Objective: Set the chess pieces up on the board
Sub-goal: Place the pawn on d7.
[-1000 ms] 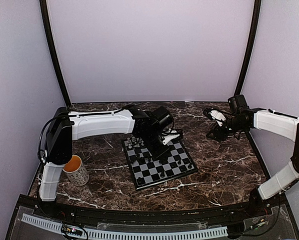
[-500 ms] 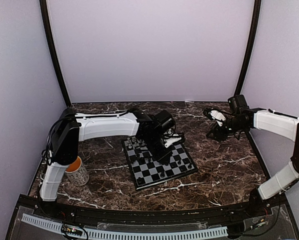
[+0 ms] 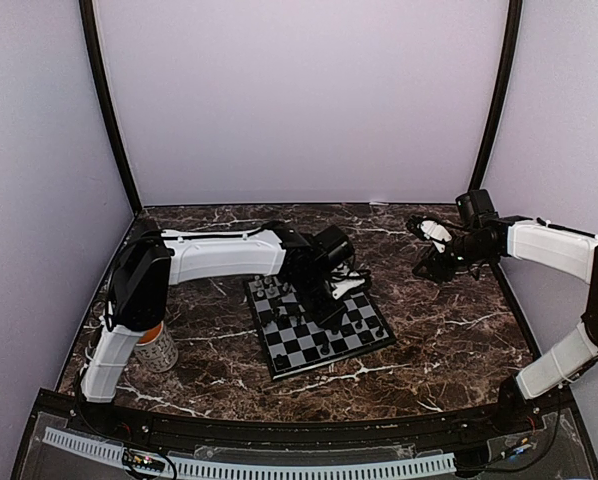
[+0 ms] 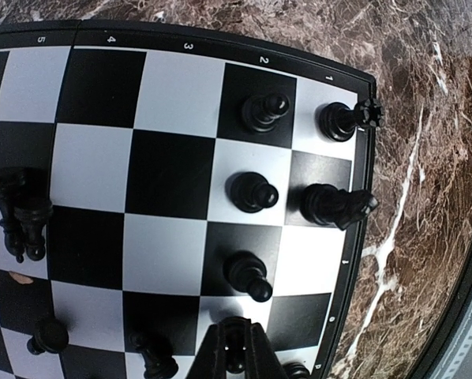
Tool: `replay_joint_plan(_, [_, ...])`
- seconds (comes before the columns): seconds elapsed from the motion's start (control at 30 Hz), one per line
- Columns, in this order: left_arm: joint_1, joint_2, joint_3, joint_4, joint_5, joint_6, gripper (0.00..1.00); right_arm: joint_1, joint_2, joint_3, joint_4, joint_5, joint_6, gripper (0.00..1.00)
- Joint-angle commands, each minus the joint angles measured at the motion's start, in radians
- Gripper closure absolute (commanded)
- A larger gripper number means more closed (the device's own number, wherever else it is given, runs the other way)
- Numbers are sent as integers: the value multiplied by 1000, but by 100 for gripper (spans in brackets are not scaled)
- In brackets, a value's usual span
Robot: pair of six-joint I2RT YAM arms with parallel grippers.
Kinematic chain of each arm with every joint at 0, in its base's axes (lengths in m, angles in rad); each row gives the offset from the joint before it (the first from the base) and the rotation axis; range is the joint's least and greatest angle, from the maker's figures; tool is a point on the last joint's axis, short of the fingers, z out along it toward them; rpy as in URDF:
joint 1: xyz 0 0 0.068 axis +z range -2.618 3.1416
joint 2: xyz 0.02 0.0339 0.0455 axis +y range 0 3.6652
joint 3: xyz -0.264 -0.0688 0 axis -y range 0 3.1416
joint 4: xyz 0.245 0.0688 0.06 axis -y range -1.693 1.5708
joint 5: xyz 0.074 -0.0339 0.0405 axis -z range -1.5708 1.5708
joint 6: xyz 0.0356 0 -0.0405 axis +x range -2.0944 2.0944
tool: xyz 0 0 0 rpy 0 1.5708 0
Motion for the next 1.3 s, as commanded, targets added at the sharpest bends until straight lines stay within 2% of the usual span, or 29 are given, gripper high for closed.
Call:
replay_joint_plan(0.0, [-4, 2, 26, -40, 9, -3, 100, 7, 2, -2, 3, 7, -6, 51])
replay_joint_plan(0.3, [-4, 12, 33, -59, -5, -1, 99, 7, 0, -2, 4, 7, -6, 51])
replay_joint_plan(0.67, [-4, 11, 47, -78, -1, -1, 86, 6, 6, -2, 3, 9, -7, 51])
replay_joint_plan(1.07, [-4, 6, 88, -107, 17, 0, 76, 6, 8, -1, 3, 9, -8, 51])
replay_joint_plan(1.27, [-2, -79, 48, -61, -83, -57, 70, 7, 9, 0, 2, 7, -10, 51])
